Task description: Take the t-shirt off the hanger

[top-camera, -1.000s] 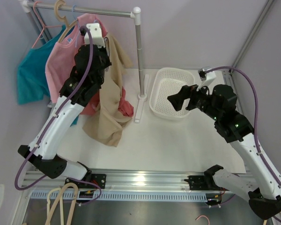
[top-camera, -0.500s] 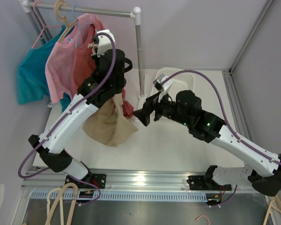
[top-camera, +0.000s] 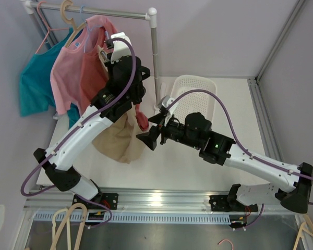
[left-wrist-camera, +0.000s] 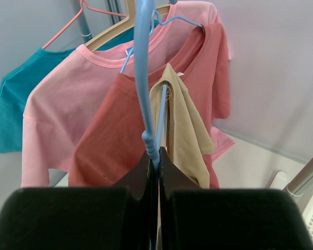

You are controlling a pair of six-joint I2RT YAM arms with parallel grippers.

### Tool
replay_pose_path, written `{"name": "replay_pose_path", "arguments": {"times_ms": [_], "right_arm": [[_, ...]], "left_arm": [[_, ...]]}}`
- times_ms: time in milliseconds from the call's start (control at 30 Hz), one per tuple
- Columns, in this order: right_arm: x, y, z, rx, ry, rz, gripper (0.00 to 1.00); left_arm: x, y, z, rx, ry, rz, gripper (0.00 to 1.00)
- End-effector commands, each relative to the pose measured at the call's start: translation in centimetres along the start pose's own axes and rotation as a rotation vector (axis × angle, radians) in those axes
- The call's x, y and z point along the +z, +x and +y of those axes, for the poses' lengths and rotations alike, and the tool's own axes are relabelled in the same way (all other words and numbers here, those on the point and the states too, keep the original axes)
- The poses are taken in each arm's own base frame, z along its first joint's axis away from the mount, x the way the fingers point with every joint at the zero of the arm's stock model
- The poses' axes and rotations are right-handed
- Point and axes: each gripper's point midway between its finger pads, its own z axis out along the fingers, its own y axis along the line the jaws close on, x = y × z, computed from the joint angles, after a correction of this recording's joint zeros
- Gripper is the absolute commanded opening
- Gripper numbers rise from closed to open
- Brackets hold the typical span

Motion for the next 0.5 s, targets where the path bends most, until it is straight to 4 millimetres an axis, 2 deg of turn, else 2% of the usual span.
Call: {"name": "replay_pose_path", "arguments": {"times_ms": [0, 67, 167, 200, 267, 333, 367, 400, 467], "right_arm": [[0.7, -1.8, 1.9, -0.023, -0.068, -0.101, 0.88], [1.2, -1.7, 2.3, -0.02, -0.083, -0.1, 0.88], [1.9, -1.7, 2.9, -0.018, -0.096, -0.086, 0.74], [2.5, -1.3, 2.8, -0.018, -0.085, -0.074, 0.61], [2.9, -1.2, 2.8, -0.017, -0.075, -0.063, 0.49], [3.2, -1.0, 2.6, -0.016, -0.062, -0.055, 0.31], [3.2, -1.0, 2.4, -0.018, -0.055, -0.053, 0.2], [3.1, -0.8, 2.4, -0.018, -0.053, -0.049, 0.0], [2.5, -0.9, 2.7, -0.024, -0.056, -0.05, 0.0]], "left_arm": [[-0.5, -1.6, 0.5, -0.045, -0.025, -0.023, 0.01], [-0.4, -1.6, 0.1, -0.035, -0.024, -0.028, 0.01], [-0.3, -1.6, -0.5, -0.028, -0.012, -0.031, 0.01], [-0.3, -1.7, -0.8, -0.033, -0.008, -0.033, 0.01], [-0.2, -1.5, -1.1, -0.027, -0.006, -0.032, 0.01], [-0.3, -1.4, -1.3, -0.033, 0.0, -0.031, 0.01], [-0.3, -1.2, -1.4, -0.029, 0.007, -0.029, 0.01], [-0.2, -1.0, -1.6, -0.024, 0.012, -0.027, 0.01], [0.0, -0.8, -2.1, -0.024, 0.025, -0.029, 0.01]]}}
